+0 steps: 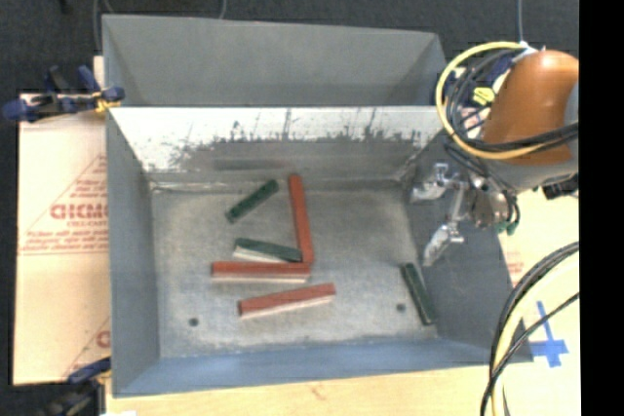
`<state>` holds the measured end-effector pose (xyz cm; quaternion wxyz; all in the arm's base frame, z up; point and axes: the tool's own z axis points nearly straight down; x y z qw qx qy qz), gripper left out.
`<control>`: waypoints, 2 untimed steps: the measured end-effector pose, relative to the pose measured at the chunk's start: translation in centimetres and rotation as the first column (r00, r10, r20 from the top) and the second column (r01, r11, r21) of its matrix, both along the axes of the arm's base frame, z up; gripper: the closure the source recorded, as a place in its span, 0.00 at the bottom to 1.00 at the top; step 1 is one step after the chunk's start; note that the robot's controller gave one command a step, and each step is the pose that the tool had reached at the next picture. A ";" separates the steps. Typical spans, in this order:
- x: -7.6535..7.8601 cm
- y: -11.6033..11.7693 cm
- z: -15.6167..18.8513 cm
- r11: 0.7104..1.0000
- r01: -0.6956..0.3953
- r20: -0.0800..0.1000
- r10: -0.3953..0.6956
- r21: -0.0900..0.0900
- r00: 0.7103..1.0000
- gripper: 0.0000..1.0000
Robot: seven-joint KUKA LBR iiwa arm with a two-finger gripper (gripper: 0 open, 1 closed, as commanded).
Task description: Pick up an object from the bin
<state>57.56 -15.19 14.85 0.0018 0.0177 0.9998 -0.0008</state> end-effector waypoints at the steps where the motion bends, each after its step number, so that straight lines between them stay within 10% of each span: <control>1: 1.0 0.4 3.3 0.998 -0.070 -0.009 0.070 0.002 0.997 0.00; 2: 0.0 5.9 3.0 0.999 -0.041 0.008 0.041 -0.001 0.999 0.00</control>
Offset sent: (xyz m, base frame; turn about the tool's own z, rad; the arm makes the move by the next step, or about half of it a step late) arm -0.0372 0.1607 -0.0260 0.0673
